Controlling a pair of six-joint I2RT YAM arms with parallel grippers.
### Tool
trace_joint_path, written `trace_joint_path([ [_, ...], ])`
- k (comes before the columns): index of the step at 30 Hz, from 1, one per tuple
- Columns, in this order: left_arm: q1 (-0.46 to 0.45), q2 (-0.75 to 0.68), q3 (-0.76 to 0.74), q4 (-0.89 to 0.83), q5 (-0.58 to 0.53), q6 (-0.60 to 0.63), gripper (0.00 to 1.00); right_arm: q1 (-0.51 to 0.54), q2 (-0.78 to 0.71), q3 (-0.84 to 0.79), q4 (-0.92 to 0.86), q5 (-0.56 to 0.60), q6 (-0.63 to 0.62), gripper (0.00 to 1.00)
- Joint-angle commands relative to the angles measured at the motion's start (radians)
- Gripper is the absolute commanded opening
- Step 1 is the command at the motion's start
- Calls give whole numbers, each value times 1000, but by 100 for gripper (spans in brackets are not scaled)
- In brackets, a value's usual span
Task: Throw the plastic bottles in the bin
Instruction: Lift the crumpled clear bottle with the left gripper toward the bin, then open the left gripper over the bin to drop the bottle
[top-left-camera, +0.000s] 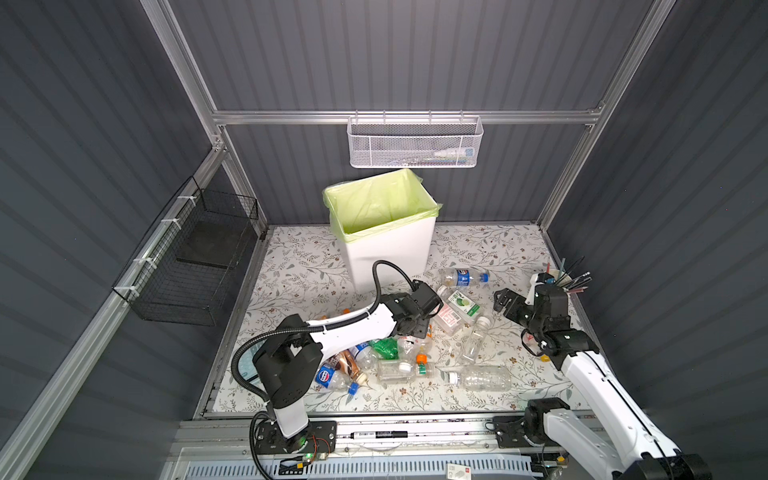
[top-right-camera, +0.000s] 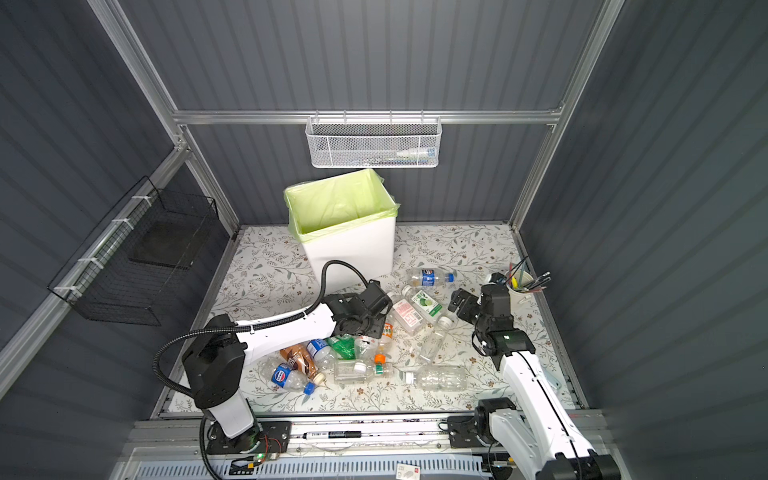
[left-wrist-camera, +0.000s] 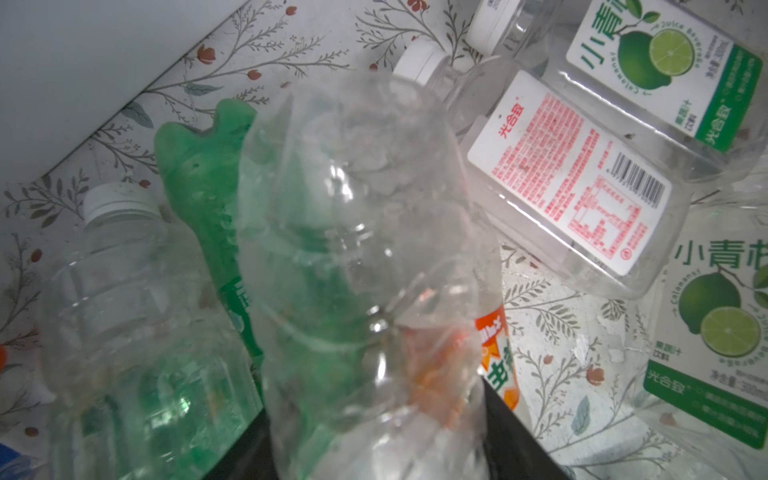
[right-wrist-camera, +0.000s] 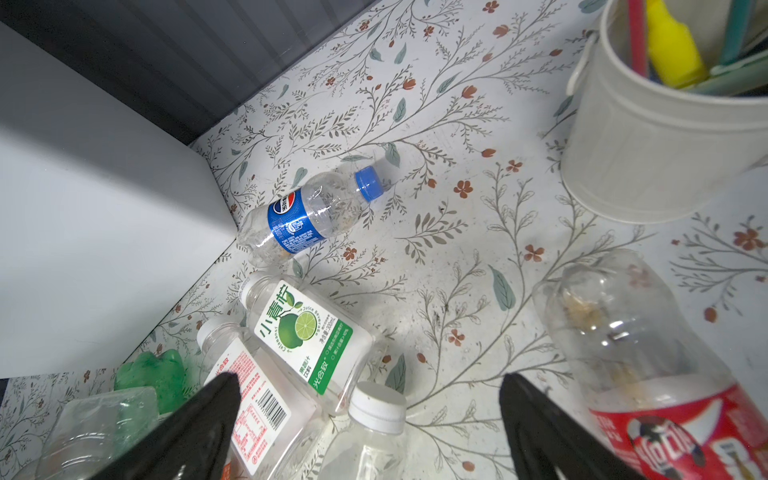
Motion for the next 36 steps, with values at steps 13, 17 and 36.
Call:
trace_joint_path([
  [13,-8,-187,126,25,-98,156,62,-17,-17,11,-17,8,-44,99],
  [17,-7,-304,244,110,-164,379,63,-45,-34,45,-44,30,-99,99],
  [36,360,-304,462,743,10,803,66,-79,-128,69,-41,39,-85,99],
])
